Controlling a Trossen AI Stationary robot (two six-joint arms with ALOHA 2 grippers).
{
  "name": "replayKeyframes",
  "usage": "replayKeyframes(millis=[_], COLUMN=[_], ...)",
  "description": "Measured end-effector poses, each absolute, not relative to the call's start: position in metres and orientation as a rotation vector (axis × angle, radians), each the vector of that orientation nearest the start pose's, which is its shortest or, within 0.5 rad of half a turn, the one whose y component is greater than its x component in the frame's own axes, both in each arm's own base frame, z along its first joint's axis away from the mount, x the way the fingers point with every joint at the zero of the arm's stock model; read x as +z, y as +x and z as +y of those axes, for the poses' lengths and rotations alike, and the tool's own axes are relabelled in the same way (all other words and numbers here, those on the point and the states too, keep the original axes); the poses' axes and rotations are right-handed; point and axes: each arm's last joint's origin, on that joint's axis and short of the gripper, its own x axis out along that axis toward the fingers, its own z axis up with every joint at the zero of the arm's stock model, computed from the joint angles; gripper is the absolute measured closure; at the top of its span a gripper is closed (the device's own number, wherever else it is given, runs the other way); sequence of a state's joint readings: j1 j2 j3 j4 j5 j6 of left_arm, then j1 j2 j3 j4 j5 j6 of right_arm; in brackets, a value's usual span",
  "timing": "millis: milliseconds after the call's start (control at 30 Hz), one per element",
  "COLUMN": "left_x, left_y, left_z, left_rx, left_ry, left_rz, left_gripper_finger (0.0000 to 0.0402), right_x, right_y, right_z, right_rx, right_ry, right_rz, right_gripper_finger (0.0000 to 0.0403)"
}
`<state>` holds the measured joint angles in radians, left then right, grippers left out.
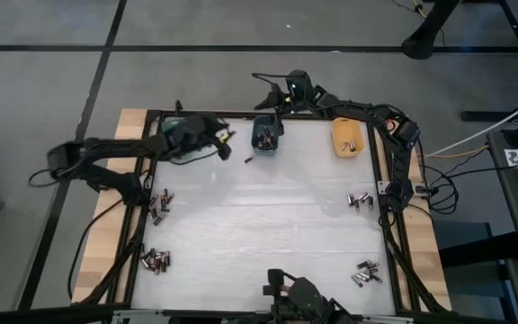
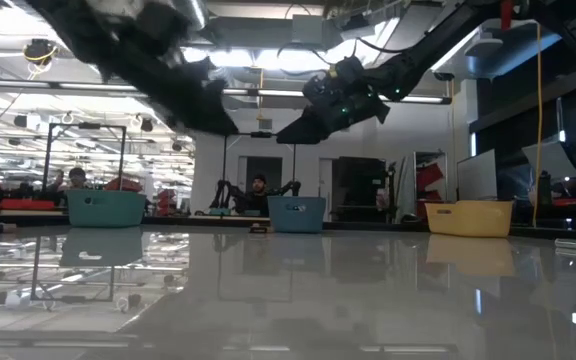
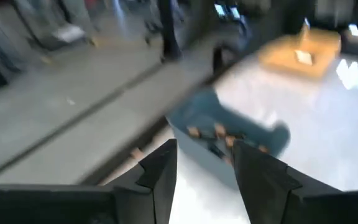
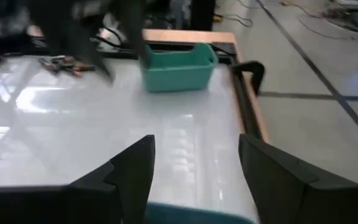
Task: Sort batteries
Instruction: Put the brown battery into the green bin
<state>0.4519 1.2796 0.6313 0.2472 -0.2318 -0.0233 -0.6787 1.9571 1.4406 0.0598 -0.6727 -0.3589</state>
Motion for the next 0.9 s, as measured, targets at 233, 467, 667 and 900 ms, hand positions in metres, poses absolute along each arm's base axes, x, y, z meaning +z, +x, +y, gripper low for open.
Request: replayKeyframes(millis=[233, 467, 667, 900], left_x=[0.18, 0.162, 0.153, 0.132], left_y=[0.275, 0.288, 0.29, 0.294], left_z=[0.134, 0.139, 0.138, 0.138], left_rx=[0.532, 0.507, 0.469, 0.4], left_ry=[-0.091, -0.051, -0.065, -0.079], left_rz=[0.557, 0.635, 0.666, 0.72], left_gripper_finger=[0.0258, 0.0239, 0.0217, 0.0209], right_x=[0.251, 0.246, 0.242, 0.242], right_y=[0.336, 0.324, 0.322, 0.321], right_z=[-0.27, -0.267, -0.265, -0.267], right_rx=[0.003, 0.031, 0.051, 0.051], right_ry=[-0.041, -0.012, -0.058, -0.089], right_rz=[0.418, 0.532, 0.575, 0.57], right_gripper_finger=[0.0169, 0.0169, 0.0169, 0.0169])
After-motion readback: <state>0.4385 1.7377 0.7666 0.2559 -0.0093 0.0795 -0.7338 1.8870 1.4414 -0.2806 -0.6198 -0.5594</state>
